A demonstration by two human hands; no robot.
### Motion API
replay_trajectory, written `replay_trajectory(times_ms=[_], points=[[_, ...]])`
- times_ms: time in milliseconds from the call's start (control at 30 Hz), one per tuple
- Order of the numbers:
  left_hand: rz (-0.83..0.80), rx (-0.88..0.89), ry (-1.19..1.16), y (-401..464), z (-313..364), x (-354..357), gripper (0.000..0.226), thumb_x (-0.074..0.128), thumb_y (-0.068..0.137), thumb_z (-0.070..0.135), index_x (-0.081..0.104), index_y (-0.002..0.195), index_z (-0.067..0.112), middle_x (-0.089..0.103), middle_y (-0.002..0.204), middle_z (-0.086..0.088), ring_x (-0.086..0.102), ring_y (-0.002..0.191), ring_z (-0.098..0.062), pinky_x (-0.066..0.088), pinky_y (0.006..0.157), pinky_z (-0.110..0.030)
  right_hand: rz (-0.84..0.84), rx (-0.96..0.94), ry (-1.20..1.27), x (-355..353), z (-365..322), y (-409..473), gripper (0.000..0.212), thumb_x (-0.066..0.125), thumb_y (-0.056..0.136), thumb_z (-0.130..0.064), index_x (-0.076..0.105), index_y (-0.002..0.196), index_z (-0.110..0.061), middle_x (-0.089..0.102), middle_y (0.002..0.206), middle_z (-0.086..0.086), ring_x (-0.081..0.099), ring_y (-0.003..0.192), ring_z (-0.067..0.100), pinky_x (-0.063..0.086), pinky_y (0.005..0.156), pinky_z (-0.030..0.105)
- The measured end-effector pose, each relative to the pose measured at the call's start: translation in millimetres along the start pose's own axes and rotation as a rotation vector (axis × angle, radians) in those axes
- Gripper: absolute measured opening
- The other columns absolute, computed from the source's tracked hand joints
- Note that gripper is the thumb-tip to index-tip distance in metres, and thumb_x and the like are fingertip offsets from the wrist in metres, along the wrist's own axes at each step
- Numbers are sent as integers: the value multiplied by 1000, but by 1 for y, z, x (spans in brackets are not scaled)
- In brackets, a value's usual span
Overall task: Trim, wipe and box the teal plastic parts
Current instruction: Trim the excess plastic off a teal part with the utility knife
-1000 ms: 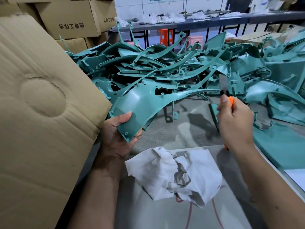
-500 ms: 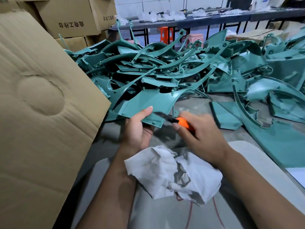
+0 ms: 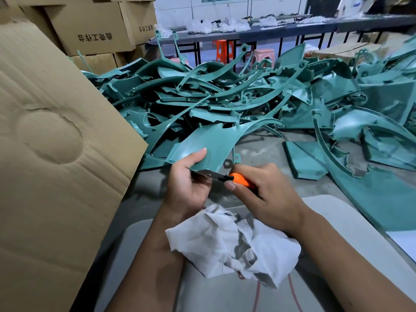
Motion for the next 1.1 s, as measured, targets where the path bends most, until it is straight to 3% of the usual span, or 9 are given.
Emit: replay_trajectory(times_ms=[133, 300, 433, 533, 633, 733, 867, 967, 1100], points=[[-15, 22, -59, 1, 0, 0, 55, 46, 100, 1, 72, 51, 3, 69, 59, -7, 69, 51, -15, 55, 49, -21, 74, 44, 50, -10, 12, -1, 36, 54, 106, -37, 52, 76, -16, 45, 56, -6, 46, 50, 16, 36, 50, 31], [-20, -4, -67, -2, -5, 6, 29, 58, 82, 0, 75, 58, 0, 72, 67, -11, 72, 57, -19, 57, 52, -23, 113, 37, 25, -18, 16, -1, 34, 56, 105, -34, 46, 74, -27, 40, 55, -13, 44, 49, 13, 32, 51, 27], [-3, 13, -98, -8, 5, 4, 26, 60, 72, 1, 74, 93, -5, 74, 102, -19, 74, 82, -29, 63, 60, -29, 306, 150, 72, -37, 31, -5, 37, 53, 108, -34, 49, 73, -22, 45, 57, -9, 40, 45, 9, 33, 46, 22], [-6, 29, -75, -9, 8, 2, 22, 52, 88, -3, 75, 88, -2, 76, 86, -13, 75, 67, -25, 58, 48, -25, 497, 310, 126, -60, 54, -14, 42, 50, 109, -37, 53, 76, -11, 52, 64, 12, 50, 50, 24, 45, 43, 39], [-8, 59, -48, -10, 7, -1, 47, 45, 97, -1, 80, 66, 5, 76, 74, -9, 75, 61, -21, 57, 48, -24, 620, 500, 147, -78, 78, -23, 49, 49, 106, -47, 52, 74, -10, 55, 64, 16, 49, 52, 31, 42, 47, 42], [-73, 70, -39, -16, 12, 3, 23, 52, 87, 3, 75, 88, 5, 76, 75, -8, 74, 60, -21, 56, 46, -24, 773, 806, 605, -81, 118, -41, 44, 52, 106, -47, 55, 75, -15, 52, 58, 6, 43, 40, 19, 35, 40, 26], [-139, 235, 78, -18, 20, 6, 43, 70, 70, 1, 74, 111, 14, 77, 111, -5, 75, 96, -20, 63, 83, -37, 840, 1008, 790, -76, 136, -53, 40, 49, 109, -43, 52, 82, -14, 49, 61, 6, 43, 35, 14, 33, 39, 18], [12, 481, 533, -16, 29, -7, 19, 72, 88, -2, 78, 104, 8, 79, 102, 7, 74, 97, -6, 57, 80, -14, 922, 882, 766, -80, 123, -46, 28, 46, 109, -34, 45, 86, -20, 52, 58, 2, 44, 39, 15, 35, 41, 20], [-116, 680, 632, -10, 45, -2, 32, 68, 79, -21, 77, 84, 9, 78, 88, -3, 71, 101, -28, 54, 90, -34, 758, 641, 520, -78, 87, -30, 20, 48, 108, -29, 51, 90, -22, 59, 65, 1, 51, 51, 21, 41, 46, 29]])
Point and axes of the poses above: each hand's wrist, its own y-axis towards the middle knuckle, its own x-axis out of the palm, z = x × y, the point moved 7 cm from there along y, towards the middle knuckle
